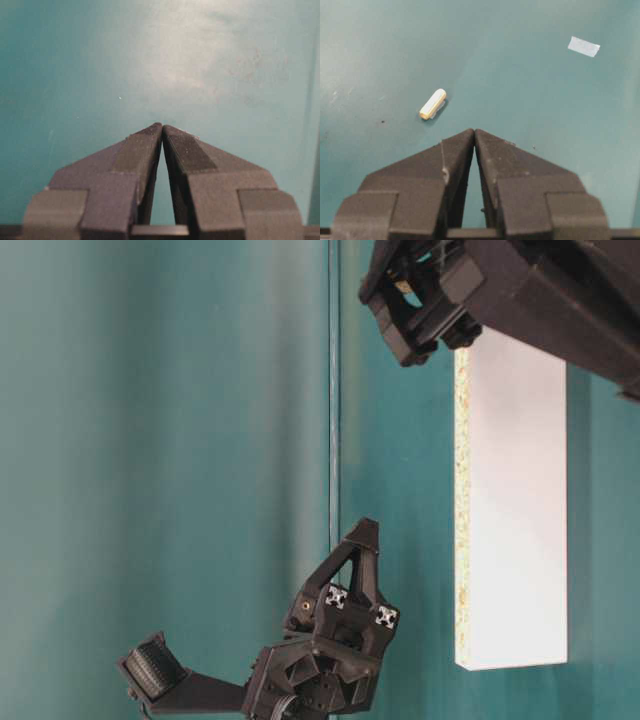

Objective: Insert the rod into the hole on the wooden board.
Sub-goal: 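Lower the open right gripper over the wooden peg on the table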

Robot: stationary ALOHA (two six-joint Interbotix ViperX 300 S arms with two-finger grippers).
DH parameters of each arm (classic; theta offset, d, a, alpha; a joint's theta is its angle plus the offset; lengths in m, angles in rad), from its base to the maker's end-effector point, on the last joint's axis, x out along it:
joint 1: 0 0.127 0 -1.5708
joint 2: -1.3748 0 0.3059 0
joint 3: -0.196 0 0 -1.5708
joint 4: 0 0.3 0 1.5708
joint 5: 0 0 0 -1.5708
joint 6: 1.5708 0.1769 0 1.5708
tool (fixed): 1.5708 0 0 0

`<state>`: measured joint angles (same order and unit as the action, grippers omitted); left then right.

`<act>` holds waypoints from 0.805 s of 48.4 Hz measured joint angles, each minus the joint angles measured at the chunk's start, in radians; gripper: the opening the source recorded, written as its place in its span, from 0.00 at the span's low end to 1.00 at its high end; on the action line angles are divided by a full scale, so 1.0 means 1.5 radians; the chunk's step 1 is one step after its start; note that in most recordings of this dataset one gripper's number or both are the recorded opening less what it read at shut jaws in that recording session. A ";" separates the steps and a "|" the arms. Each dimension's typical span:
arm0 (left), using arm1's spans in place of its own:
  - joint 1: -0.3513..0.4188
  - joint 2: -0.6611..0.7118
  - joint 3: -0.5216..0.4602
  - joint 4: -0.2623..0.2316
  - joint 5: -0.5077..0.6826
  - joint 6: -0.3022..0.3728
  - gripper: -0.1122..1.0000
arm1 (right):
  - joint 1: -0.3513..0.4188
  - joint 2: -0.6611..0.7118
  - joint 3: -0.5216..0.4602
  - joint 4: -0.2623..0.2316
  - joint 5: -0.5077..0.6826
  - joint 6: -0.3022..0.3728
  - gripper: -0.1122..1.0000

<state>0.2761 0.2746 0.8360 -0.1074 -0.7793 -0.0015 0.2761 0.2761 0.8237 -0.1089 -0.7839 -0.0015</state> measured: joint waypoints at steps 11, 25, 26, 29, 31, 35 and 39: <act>-0.005 -0.026 -0.017 0.025 0.071 0.000 0.18 | 0.020 -0.016 -0.021 -0.001 0.091 0.019 0.10; -0.019 -0.080 -0.019 0.027 0.165 0.000 0.19 | 0.038 -0.094 -0.141 -0.001 0.432 0.141 0.10; -0.019 -0.086 -0.020 0.026 0.169 0.000 0.19 | 0.038 -0.096 -0.152 -0.001 0.456 0.155 0.10; -0.024 -0.101 -0.019 0.026 0.183 0.000 0.27 | 0.040 -0.097 -0.184 -0.001 0.527 0.193 0.10; -0.026 -0.110 -0.019 0.026 0.192 0.000 0.37 | 0.040 -0.097 -0.202 -0.002 0.568 0.212 0.10; -0.029 -0.127 -0.016 0.027 0.212 0.000 0.58 | 0.042 -0.096 -0.229 -0.007 0.619 0.238 0.10; -0.031 -0.139 -0.014 0.026 0.229 0.000 0.75 | 0.046 -0.091 -0.243 -0.008 0.636 0.251 0.10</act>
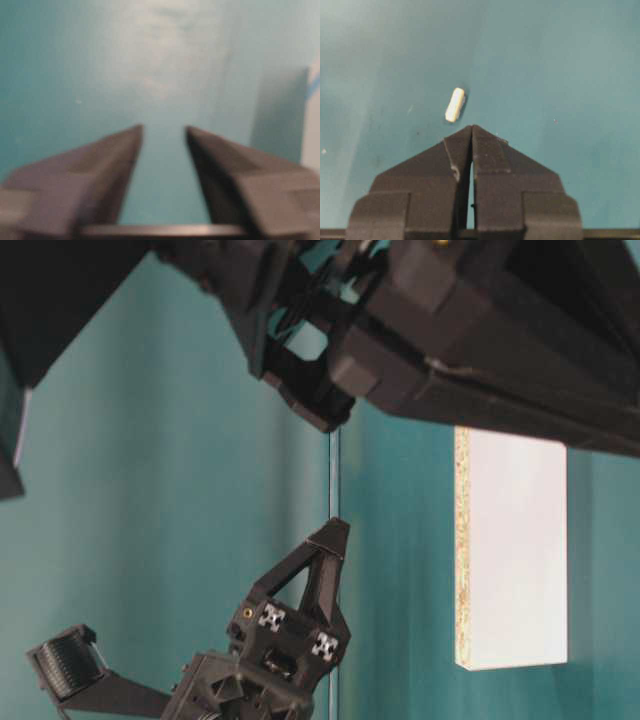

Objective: Insert the rod into the hole on the wooden board.
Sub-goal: 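Lower the open right gripper over the wooden peg on the table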

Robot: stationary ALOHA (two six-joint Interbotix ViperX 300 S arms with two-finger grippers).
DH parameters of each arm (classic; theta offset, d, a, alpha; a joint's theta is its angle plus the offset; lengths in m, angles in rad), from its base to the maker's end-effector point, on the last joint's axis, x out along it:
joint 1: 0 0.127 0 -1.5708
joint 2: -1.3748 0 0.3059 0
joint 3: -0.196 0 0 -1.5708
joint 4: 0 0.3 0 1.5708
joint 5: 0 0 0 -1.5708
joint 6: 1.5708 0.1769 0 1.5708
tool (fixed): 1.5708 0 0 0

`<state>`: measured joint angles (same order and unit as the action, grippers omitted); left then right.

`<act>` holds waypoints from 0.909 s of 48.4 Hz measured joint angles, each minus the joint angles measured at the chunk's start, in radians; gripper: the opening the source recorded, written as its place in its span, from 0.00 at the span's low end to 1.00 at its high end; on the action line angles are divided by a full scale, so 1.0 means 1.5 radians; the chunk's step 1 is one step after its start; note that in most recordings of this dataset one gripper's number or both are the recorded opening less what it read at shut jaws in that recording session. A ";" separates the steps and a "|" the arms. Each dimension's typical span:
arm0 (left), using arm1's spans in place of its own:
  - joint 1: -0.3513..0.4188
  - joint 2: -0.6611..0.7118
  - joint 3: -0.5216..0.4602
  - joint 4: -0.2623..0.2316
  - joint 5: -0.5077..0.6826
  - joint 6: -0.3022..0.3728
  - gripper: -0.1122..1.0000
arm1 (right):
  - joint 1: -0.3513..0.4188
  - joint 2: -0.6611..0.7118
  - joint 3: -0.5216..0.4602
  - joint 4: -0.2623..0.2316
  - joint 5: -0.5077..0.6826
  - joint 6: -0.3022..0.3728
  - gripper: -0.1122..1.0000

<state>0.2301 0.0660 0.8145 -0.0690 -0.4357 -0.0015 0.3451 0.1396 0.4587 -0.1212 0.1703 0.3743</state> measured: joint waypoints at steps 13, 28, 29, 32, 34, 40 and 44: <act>-0.004 -0.019 0.021 0.001 0.020 0.001 0.76 | 0.009 0.021 -0.038 0.000 0.016 0.056 0.20; -0.005 -0.034 0.037 0.000 0.021 0.001 0.76 | 0.010 0.049 -0.066 -0.001 0.056 0.141 0.47; -0.005 -0.035 0.038 0.000 0.021 0.001 0.76 | 0.010 0.051 -0.069 -0.001 0.057 0.144 0.47; -0.005 -0.037 0.040 0.001 0.021 0.001 0.76 | 0.011 0.057 -0.072 -0.001 0.057 0.149 0.47; -0.005 -0.037 0.042 0.001 0.021 0.001 0.76 | 0.012 0.061 -0.074 -0.001 0.057 0.153 0.47; -0.005 -0.037 0.048 0.001 0.021 0.001 0.76 | 0.015 0.077 -0.087 -0.001 0.065 0.163 0.47; -0.004 -0.037 0.054 0.001 0.021 0.001 0.76 | 0.016 0.089 -0.107 -0.001 0.095 0.164 0.47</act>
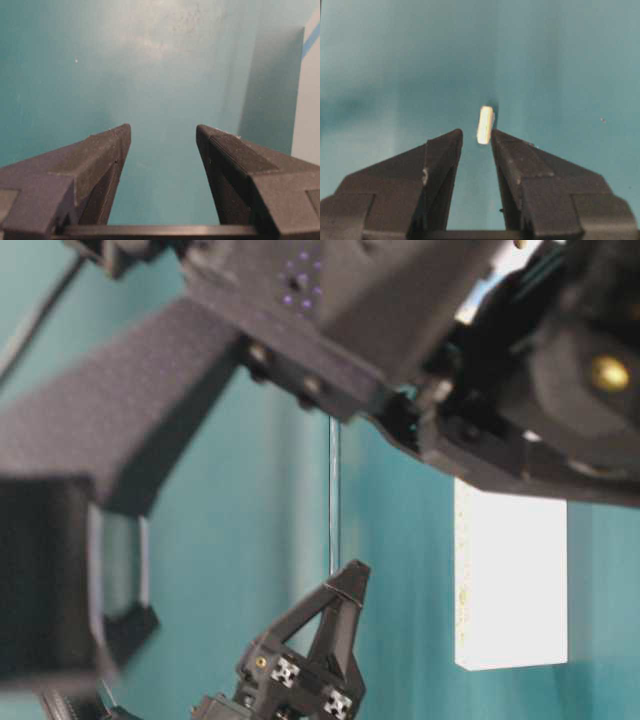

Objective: Insert the rod into the hole on the wooden board.
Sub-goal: 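Lower the open right gripper over the wooden peg on the table, then close the right gripper on the wooden peg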

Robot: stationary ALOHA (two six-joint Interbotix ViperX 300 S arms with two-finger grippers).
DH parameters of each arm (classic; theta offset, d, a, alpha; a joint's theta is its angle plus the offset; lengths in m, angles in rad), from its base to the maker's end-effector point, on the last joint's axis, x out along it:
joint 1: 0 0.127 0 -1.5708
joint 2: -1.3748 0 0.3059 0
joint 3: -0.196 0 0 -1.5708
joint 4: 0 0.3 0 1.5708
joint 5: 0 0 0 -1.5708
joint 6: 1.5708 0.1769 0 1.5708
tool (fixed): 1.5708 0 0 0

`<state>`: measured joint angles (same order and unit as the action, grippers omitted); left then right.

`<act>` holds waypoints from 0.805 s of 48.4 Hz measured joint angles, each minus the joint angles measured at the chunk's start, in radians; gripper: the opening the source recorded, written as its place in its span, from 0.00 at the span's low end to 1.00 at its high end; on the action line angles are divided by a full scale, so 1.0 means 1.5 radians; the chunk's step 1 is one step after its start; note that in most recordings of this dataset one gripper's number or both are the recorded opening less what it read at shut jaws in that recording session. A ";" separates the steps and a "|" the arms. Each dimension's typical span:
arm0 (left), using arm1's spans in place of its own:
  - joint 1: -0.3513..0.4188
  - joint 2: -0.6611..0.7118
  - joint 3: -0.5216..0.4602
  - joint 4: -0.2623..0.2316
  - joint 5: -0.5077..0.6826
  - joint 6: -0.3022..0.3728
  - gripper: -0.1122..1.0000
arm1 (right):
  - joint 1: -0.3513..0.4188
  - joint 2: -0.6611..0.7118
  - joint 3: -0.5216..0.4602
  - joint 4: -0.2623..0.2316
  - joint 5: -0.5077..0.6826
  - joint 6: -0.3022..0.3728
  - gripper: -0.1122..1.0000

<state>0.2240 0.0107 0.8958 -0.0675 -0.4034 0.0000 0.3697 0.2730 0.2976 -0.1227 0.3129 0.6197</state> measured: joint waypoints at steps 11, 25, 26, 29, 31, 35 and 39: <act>-0.001 -0.015 0.014 -0.001 0.000 0.000 0.76 | 0.000 0.046 -0.094 -0.014 0.145 0.000 0.49; -0.001 -0.029 0.020 0.000 0.009 0.000 0.76 | 0.000 0.085 -0.167 -0.015 0.209 0.002 0.49; -0.001 -0.029 0.020 -0.001 0.009 0.000 0.76 | 0.000 0.087 -0.169 -0.016 0.211 0.002 0.49; -0.001 -0.029 0.020 -0.001 0.012 0.000 0.76 | 0.000 0.093 -0.179 -0.016 0.218 0.003 0.49; -0.001 -0.029 0.021 0.000 0.014 0.000 0.76 | 0.000 0.096 -0.184 -0.015 0.224 0.003 0.49; -0.001 -0.029 0.021 -0.001 0.017 0.000 0.76 | 0.000 0.106 -0.195 -0.015 0.238 0.003 0.49; -0.001 -0.029 0.021 -0.001 0.019 0.000 0.76 | 0.000 0.117 -0.202 -0.015 0.256 0.002 0.49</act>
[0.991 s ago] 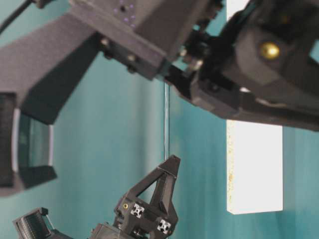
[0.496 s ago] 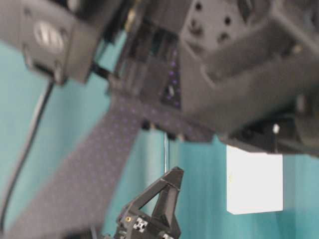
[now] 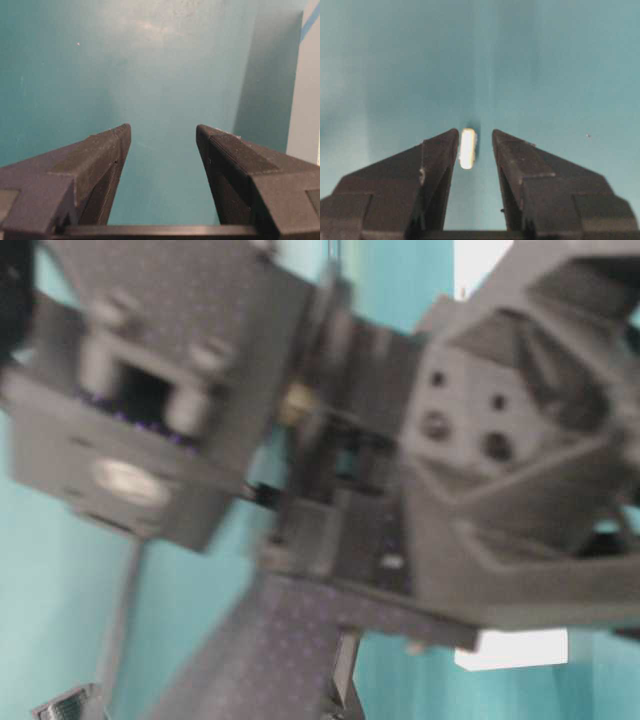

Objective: Insert the rod into the hole on the wooden board.
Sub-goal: 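Close the right gripper on the wooden peg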

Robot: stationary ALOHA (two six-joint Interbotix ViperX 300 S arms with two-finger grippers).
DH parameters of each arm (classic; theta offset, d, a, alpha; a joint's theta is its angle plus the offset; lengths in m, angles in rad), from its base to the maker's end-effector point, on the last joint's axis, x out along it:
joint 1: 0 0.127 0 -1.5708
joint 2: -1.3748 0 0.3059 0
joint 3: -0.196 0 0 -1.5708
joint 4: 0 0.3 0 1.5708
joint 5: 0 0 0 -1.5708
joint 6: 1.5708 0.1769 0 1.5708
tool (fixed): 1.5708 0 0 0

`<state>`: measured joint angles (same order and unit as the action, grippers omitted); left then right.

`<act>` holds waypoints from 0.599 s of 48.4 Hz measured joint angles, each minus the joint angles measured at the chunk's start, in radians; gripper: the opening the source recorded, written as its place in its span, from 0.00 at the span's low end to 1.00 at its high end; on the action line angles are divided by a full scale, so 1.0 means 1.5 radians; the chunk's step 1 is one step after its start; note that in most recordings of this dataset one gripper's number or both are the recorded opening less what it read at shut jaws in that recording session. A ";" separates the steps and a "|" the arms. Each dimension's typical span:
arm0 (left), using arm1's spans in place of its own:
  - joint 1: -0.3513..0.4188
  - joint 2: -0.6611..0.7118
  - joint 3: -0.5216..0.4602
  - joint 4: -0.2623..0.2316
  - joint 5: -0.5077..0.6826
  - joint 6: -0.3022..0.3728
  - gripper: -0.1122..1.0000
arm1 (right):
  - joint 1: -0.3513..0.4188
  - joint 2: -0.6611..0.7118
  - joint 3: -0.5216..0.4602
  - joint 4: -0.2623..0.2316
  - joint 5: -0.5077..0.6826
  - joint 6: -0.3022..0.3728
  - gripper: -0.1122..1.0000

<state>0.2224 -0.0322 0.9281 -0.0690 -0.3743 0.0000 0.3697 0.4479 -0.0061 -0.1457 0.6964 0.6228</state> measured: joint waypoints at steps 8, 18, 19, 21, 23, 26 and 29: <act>0.000 0.000 0.000 0.001 0.009 0.000 0.76 | 0.000 0.009 -0.007 0.000 0.017 0.001 0.49; 0.000 0.000 0.000 0.000 0.011 0.000 0.76 | 0.000 0.013 -0.009 0.001 0.019 0.000 0.49; 0.000 0.000 0.000 0.001 0.011 0.000 0.76 | 0.000 0.014 -0.009 0.002 0.019 0.001 0.49; 0.001 0.000 0.000 0.001 0.011 0.000 0.76 | 0.000 0.014 -0.009 0.004 0.019 0.000 0.49; 0.000 0.000 0.000 0.000 0.011 0.000 0.76 | 0.000 0.015 -0.009 0.006 0.019 0.000 0.49; 0.000 0.000 0.000 0.001 0.012 0.000 0.76 | 0.000 0.015 -0.009 0.009 0.020 0.001 0.49; 0.000 0.000 0.000 0.001 0.011 0.000 0.76 | 0.000 0.015 -0.013 0.011 0.022 0.001 0.49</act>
<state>0.2224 -0.0322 0.9281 -0.0675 -0.3574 0.0000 0.3697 0.4709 -0.0261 -0.1289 0.7302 0.6243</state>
